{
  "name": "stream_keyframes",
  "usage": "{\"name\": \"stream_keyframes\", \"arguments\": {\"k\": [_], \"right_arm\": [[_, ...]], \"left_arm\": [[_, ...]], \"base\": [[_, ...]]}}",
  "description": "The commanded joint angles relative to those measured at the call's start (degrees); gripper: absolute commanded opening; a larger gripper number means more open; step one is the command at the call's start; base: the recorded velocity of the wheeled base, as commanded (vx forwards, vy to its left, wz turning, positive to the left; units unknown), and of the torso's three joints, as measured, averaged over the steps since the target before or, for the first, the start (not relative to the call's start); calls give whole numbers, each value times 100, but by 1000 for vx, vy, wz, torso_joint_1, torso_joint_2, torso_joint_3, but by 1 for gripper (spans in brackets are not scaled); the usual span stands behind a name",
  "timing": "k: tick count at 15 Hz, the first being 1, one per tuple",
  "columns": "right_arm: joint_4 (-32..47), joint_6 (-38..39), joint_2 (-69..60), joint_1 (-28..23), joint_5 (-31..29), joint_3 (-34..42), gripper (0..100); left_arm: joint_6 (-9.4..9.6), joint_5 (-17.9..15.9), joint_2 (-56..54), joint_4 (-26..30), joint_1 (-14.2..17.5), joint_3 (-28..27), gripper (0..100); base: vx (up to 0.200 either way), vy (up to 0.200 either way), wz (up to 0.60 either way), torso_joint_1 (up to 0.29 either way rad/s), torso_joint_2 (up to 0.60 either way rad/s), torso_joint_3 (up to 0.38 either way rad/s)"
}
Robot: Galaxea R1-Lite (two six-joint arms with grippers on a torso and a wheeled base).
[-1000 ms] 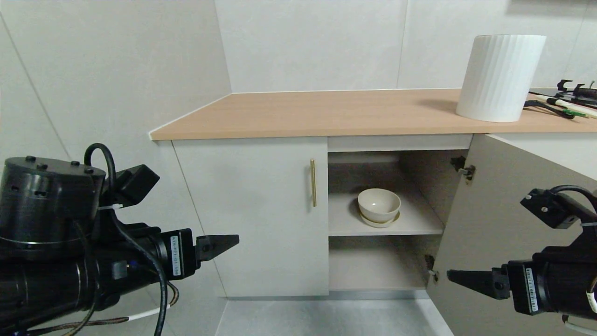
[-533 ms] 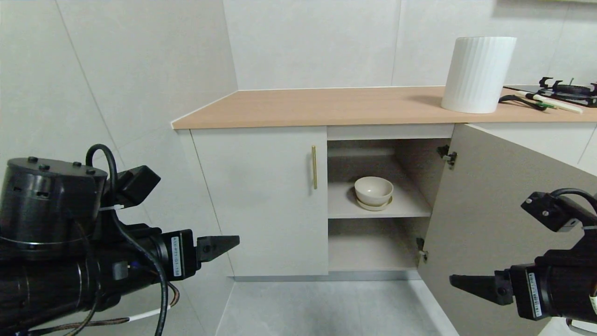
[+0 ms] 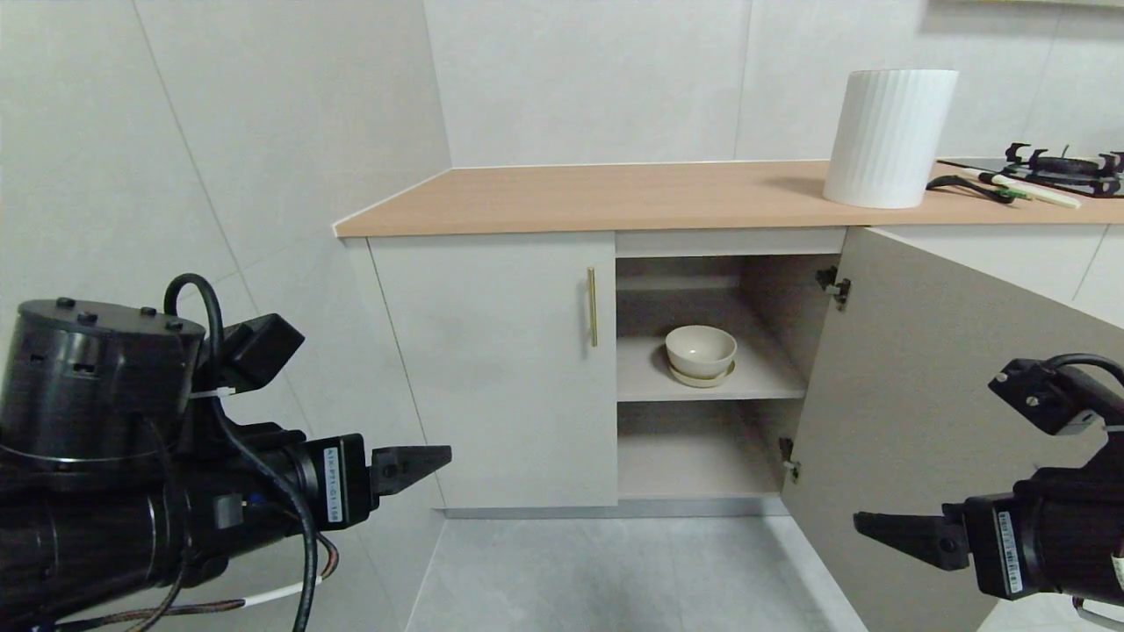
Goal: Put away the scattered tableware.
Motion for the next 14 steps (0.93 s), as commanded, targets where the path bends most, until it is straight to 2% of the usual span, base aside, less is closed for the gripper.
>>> {"name": "stream_keyframes", "arguments": {"k": [1,3,5,6,7,9,14], "right_arm": [[76,-12,-78,-3,-12,-26,100],[533,-65,-209,-3,-100,-210,100],[1034,-83,-359,-12,-161,-447,100],[1034,-83,-359,-12,-161,-447,100],[1658,-100,-491,-30,-188,-720,100],[2089,-135,-517,-56,-311,-904,100],[2599,-399,-526,-144,-689,-948,100]], "left_arm": [[4,12,9,-4,0,1,100],[92,21,9,5,0,9,100],[118,30,9,5,0,9,100],[118,30,9,5,0,9,100],[118,30,9,5,0,9,100],[118,30,9,5,0,9,100],[118,21,27,5,0,9,100]], "base": [[0,0,0,0,0,0],[0,0,0,0,0,0],[0,-200,0,2,2,-2],[0,-200,0,2,2,7],[0,-200,0,2,7,2],[0,-200,0,10,2,0],[0,-200,0,1,-1,2]]}}
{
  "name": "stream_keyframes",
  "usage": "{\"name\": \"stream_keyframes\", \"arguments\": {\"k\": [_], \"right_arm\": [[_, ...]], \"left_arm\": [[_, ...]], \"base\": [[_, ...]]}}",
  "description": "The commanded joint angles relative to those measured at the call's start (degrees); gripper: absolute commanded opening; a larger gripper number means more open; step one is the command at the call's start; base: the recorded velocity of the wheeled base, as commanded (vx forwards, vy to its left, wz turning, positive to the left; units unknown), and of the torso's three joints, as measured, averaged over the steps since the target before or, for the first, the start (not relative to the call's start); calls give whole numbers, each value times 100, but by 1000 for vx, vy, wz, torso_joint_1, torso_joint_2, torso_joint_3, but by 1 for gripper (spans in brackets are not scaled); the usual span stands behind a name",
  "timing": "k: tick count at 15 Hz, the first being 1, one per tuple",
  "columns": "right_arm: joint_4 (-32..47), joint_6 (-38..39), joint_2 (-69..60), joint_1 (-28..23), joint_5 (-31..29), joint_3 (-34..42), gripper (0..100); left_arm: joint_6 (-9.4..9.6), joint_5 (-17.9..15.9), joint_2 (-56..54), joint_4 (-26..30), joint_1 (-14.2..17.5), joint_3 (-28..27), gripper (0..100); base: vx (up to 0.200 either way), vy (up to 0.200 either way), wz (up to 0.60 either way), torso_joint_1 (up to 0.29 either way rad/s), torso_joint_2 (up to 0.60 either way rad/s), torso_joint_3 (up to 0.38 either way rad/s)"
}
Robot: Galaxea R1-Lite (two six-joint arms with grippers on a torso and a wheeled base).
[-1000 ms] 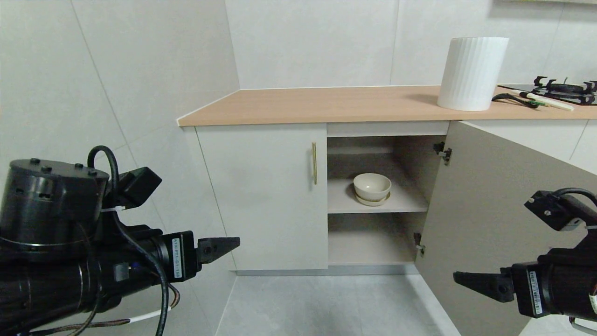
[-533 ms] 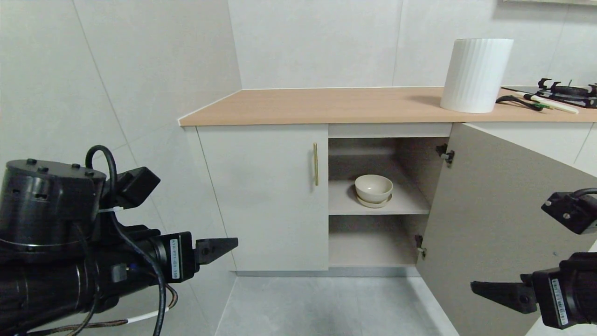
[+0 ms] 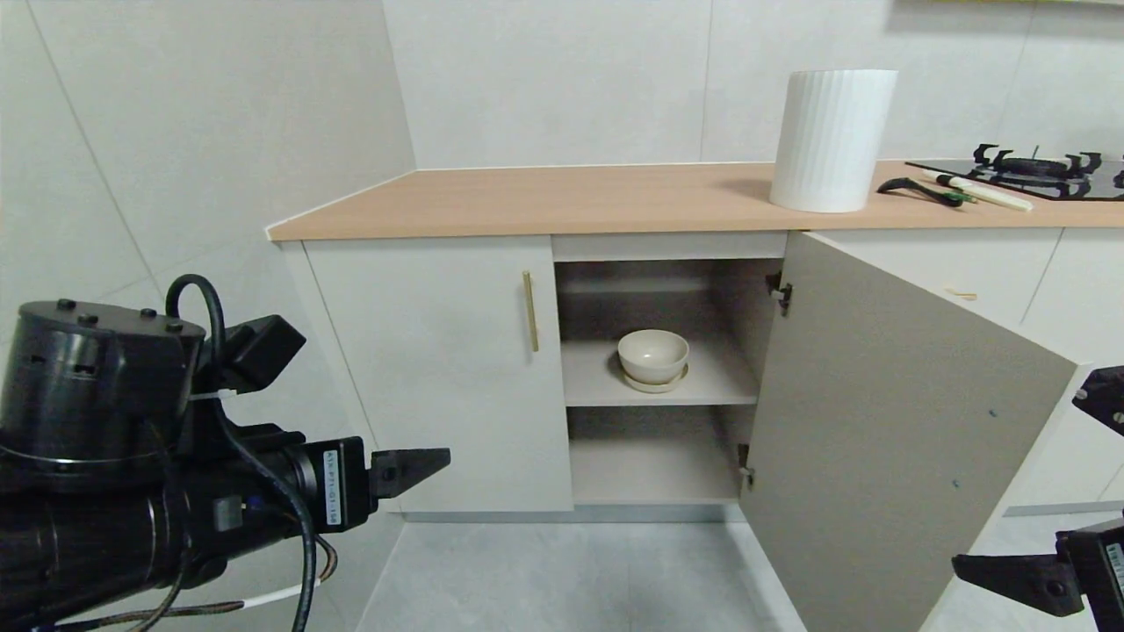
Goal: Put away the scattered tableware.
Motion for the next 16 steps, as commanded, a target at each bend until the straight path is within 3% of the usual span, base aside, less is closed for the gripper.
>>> {"name": "stream_keyframes", "arguments": {"k": [1,5,7,8,12,16], "right_arm": [[183,-133,7,-173,-10,-49,100],[438,-476,104,-1026,-423,-207,100],[429,-529,121,-1158,-458,-225,100],[350,-819,297,-2002,-476,-330,100],[-678,-854,956,-3109,-476,-304,100],[-1496,-678,1677,-3355,-423,-260,100]], "left_arm": [[-4,2,22,-1,0,10,100],[-4,-7,22,-1,0,27,100],[-4,-7,22,-1,0,27,100],[-4,-7,22,-1,0,27,100],[-4,-16,48,-1,0,36,100],[-12,-16,48,-1,0,27,100]], "base": [[0,-200,0,2,-2,2],[0,-50,0,1,-1,-1],[0,0,0,0,0,0],[0,0,0,0,0,0],[0,0,0,0,0,0],[0,0,0,0,0,0]]}}
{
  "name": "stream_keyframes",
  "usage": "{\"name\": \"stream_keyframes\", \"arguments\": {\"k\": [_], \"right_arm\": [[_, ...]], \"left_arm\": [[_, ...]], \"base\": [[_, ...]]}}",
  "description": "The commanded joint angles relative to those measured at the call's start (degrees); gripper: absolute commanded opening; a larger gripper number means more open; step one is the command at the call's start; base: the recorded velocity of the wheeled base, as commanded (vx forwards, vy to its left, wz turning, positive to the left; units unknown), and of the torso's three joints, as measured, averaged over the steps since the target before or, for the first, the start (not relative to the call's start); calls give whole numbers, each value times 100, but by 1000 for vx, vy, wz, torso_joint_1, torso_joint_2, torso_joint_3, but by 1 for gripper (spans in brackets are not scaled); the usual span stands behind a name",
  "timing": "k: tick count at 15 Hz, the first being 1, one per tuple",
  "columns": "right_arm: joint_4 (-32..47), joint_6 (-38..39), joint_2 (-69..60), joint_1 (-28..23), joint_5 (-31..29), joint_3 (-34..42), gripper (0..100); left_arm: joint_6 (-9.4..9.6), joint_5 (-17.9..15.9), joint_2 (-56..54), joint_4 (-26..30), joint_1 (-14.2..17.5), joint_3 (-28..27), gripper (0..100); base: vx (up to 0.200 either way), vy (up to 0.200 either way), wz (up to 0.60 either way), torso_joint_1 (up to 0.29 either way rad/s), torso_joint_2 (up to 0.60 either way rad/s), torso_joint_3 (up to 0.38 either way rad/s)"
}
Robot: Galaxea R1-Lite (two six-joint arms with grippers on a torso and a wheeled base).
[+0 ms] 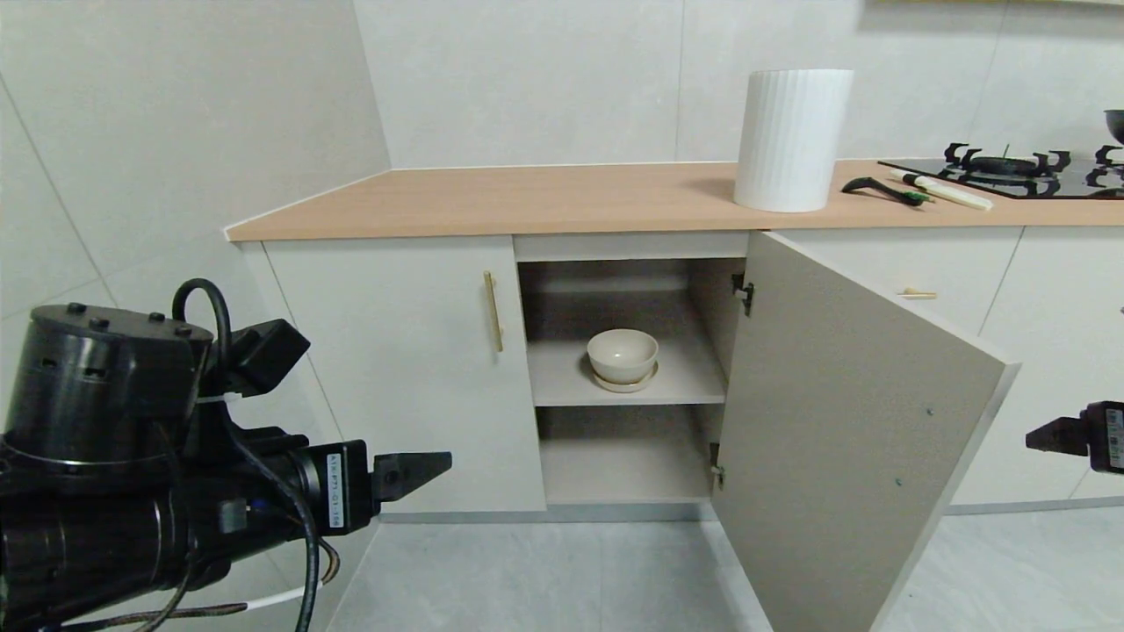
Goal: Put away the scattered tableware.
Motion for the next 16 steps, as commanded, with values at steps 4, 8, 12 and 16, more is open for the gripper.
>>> {"name": "stream_keyframes", "arguments": {"k": [4,8,12,16], "right_arm": [[-1254,290,994,-12,12,419,100],[-1702,729,1109,472,21,586,100],[-1702,1160,1161,1316,30,550,100],[-1746,1142,1636,2274,346,155,100]], "left_arm": [[-3,4,-8,-1,0,-1,100],[-12,-5,-17,-1,0,-1,100],[-29,4,-17,-1,9,-10,100],[-29,12,-43,-1,9,-18,100]], "base": [[0,0,0,0,0,0],[0,0,0,0,0,0],[0,0,0,0,0,0],[0,0,0,0,0,0]]}}
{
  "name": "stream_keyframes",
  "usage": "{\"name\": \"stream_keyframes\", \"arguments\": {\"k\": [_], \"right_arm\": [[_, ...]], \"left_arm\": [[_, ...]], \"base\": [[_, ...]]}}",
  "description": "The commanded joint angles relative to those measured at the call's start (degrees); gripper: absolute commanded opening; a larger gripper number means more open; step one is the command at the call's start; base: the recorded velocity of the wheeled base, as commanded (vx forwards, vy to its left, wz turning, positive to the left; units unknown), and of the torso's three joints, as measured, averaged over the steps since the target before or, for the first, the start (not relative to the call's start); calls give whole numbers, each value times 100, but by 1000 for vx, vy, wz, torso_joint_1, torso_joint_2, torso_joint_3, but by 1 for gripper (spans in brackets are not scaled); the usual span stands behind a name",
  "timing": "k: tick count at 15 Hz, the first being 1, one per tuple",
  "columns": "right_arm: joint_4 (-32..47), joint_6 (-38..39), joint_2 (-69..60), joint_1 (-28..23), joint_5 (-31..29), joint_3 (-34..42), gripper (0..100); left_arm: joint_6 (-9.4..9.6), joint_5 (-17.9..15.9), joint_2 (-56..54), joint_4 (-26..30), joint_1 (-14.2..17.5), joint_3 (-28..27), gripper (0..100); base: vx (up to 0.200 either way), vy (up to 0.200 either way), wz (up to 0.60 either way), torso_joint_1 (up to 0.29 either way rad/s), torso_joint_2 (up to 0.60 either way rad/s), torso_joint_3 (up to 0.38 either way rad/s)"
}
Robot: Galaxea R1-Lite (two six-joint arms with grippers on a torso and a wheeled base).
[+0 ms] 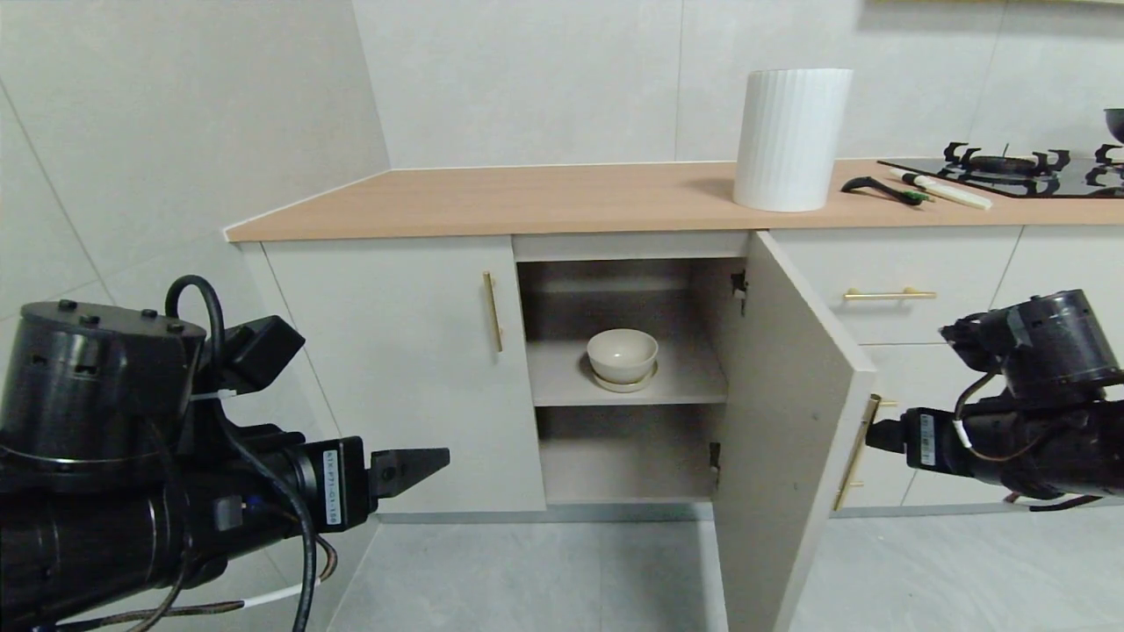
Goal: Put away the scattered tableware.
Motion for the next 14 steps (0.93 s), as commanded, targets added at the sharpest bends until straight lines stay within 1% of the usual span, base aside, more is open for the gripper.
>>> {"name": "stream_keyframes", "arguments": {"k": [1,5,7,10,11,13,14], "right_arm": [[2,-34,564,543,192,-443,100],[37,-78,1662,1000,227,-1586,100],[37,-78,1952,1105,236,-1938,100],[20,-69,2093,1167,394,-2122,100],[-15,-43,2172,1175,623,-2131,100],[-103,-16,2269,1175,632,-2149,100],[-288,1,2348,1175,623,-2149,100]], "left_arm": [[-3,4,-7,-4,1,-1,100],[5,4,-16,-13,-8,-1,100],[5,4,-7,-4,1,16,100],[14,4,-7,-13,-8,16,100],[14,4,-7,-13,-8,7,100],[14,13,-7,-13,-8,7,100],[14,13,-7,-13,-8,7,100]], "base": [[0,0,0,0,0,0],[0,0,0,0,0,0],[0,0,0,0,0,0],[0,0,0,0,0,0],[0,0,0,0,0,0],[0,0,0,0,0,0],[0,0,0,0,0,0]]}}
